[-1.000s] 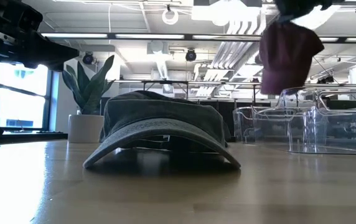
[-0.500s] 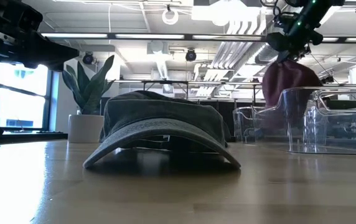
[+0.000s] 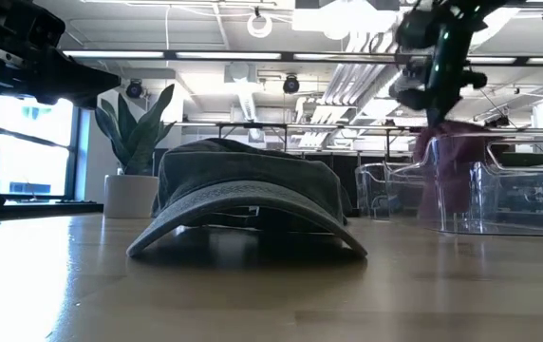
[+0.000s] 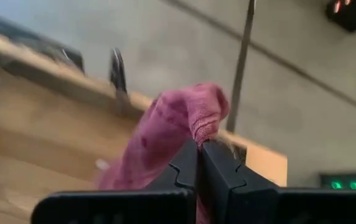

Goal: Pick & Place hat
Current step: Put the right red cap into the top transparent bin

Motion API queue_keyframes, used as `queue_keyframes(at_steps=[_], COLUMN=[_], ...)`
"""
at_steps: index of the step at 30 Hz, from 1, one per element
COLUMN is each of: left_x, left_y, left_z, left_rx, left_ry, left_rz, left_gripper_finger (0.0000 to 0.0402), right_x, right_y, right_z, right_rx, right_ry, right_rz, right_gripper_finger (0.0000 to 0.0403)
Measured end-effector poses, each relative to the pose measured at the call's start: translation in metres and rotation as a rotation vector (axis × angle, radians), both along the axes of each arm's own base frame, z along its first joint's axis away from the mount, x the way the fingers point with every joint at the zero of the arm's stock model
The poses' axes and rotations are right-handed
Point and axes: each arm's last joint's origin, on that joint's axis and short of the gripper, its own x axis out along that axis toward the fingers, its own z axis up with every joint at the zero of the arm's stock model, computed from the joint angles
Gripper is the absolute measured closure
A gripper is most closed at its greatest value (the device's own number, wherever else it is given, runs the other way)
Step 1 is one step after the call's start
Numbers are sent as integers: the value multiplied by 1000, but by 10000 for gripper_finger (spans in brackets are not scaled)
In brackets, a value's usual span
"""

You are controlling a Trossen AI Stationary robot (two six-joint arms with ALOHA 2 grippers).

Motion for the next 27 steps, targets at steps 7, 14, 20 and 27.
queue_keyframes(at_steps=[7,14,20,27], left_x=[0,0,0,0], left_y=[0,0,0,0], left_z=[0,0,0,0], left_rx=[0,0,0,0], left_ry=[0,0,0,0], left_rz=[0,0,0,0], left_gripper_finger=[401,401,401,401], right_x=[3,2,3,22], right_y=[-14,-11,-3,6], right_z=[-26,-4,28,10], right_rx=[119,174,202,364], right_ry=[147,158,106,-66], right_rz=[-16,11,21,281], right_gripper_finger=[386,302,247,256])
